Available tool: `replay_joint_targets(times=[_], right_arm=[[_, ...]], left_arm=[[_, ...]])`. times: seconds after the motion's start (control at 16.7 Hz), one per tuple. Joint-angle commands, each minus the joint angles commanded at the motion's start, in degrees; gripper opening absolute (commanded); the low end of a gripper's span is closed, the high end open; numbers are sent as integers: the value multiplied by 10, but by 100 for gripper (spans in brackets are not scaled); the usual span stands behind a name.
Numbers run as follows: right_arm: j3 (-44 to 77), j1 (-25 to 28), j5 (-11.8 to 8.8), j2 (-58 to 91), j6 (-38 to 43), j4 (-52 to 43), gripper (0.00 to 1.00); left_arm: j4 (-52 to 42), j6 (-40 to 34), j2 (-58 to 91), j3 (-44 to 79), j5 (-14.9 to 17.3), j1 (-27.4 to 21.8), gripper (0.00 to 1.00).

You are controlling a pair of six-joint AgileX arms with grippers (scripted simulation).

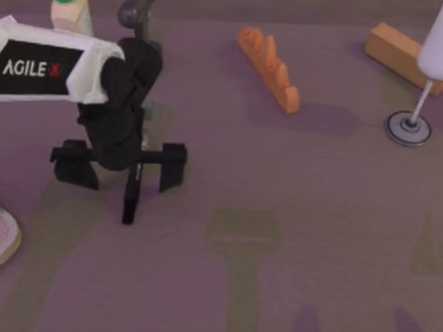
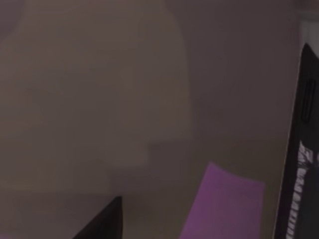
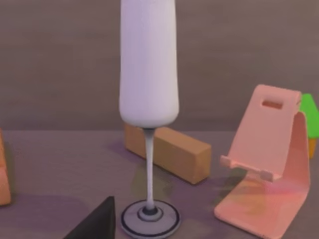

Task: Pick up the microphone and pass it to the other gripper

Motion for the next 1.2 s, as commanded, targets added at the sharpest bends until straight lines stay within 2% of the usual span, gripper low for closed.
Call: replay_joint_targets(times=[0.6, 1.08, 1.2], right_arm=[[0, 0, 0, 0, 0, 0, 100], [0, 0, 0, 0, 0, 0, 100], [0, 0, 0, 0, 0, 0, 100]], left_arm=[[0, 0, 0, 0, 0, 0, 2], [0, 0, 0, 0, 0, 0, 0], [-13, 9, -32, 10, -11, 0, 0]])
